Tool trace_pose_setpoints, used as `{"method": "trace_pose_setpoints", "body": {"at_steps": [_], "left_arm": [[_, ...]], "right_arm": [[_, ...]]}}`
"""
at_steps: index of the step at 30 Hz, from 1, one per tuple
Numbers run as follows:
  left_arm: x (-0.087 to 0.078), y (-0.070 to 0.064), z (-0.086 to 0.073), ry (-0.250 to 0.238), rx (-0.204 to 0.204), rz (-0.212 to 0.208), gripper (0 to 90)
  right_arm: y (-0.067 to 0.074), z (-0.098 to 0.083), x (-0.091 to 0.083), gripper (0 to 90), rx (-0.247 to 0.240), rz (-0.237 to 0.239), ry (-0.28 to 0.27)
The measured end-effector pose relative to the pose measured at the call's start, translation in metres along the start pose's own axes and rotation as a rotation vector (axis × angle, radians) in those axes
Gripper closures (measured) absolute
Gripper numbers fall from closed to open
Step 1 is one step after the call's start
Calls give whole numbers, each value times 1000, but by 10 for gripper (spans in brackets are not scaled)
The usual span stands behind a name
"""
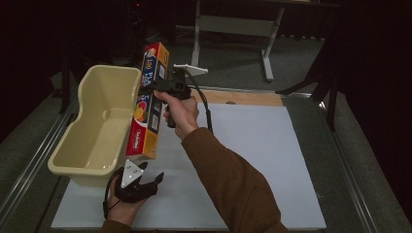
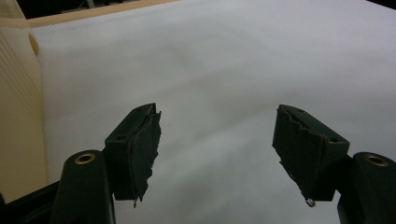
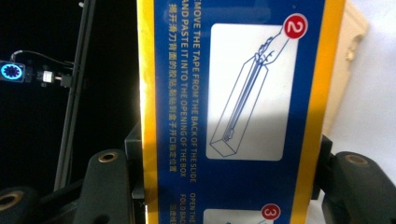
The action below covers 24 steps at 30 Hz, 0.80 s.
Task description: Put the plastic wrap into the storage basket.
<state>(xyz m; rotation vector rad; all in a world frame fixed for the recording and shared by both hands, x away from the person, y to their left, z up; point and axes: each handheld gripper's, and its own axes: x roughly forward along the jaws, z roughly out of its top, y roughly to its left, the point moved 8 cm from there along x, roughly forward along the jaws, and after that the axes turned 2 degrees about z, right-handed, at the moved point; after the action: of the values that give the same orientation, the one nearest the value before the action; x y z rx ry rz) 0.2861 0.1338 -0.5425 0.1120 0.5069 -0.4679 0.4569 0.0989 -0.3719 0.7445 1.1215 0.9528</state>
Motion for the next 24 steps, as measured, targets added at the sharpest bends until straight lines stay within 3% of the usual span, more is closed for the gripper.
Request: {"method": "trace_pose_setpoints", "body": {"at_steps": [13,24], "left_arm": [[0,-1,0,-8,4,5,316],[1,-4,0,-13,18,3,315]], "right_arm": [[19,-5,36,399,-22,27,21],[26,-7,76,399,35,86,17]]}}
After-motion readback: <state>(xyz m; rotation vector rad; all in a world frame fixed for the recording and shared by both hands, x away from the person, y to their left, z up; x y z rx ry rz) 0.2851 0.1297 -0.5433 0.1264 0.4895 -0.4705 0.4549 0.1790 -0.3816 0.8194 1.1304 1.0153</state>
